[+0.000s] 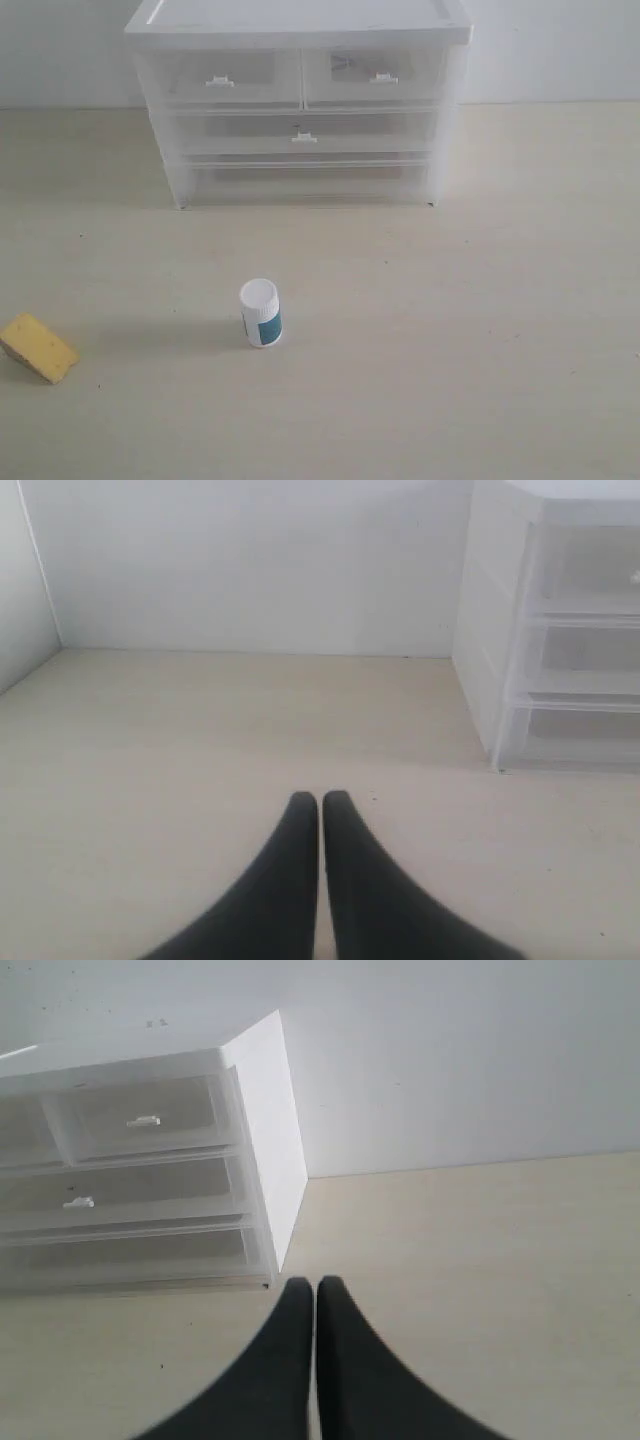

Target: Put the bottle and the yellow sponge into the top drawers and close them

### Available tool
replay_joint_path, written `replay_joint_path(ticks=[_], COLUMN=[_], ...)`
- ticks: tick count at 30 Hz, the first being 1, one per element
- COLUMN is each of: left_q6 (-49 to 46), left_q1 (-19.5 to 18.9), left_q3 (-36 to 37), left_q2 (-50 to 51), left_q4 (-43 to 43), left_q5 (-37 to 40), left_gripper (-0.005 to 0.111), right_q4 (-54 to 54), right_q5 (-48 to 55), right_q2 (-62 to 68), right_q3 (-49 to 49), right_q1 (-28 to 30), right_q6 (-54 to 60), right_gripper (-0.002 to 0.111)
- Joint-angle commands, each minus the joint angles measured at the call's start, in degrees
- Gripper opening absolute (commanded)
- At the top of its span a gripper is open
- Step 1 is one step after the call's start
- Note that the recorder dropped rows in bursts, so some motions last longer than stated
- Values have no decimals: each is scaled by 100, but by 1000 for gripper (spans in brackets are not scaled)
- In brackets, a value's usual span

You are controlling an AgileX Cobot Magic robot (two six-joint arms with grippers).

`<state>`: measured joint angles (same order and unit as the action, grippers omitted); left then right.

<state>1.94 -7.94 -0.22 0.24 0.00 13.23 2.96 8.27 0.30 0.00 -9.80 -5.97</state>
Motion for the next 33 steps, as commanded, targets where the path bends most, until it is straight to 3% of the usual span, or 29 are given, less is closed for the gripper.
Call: replay_joint_path(ticks=[1, 22, 25, 28, 32, 33], left_q6=[-3, -3, 374, 1408, 2207, 2013], left_q1=[-20, -20, -20, -20, -20, -20], left_q3=[22, 22, 22, 22, 22, 22], left_q2=[-24, -24, -24, -24, -24, -24], left_q4=[0, 47, -426, -1170, -923, -179], left_q5=[-14, -248, -1529, -2784, -4412, -5163], left_gripper=[4, 4, 4, 4, 4, 4], right_q4=[-54, -10, 327, 565, -125, -550], right_q5=[-66, -315, -932, -1851, -1911, -1631], right_q2=[-30, -30, -30, -30, -30, -30], right_q3=[0, 0, 0, 0, -44, -198], right_q1=[5, 5, 5, 5, 5, 5], right_q6=[35, 12, -451, -1069, -1115, -1211], right_gripper=[1, 1, 1, 1, 1, 1])
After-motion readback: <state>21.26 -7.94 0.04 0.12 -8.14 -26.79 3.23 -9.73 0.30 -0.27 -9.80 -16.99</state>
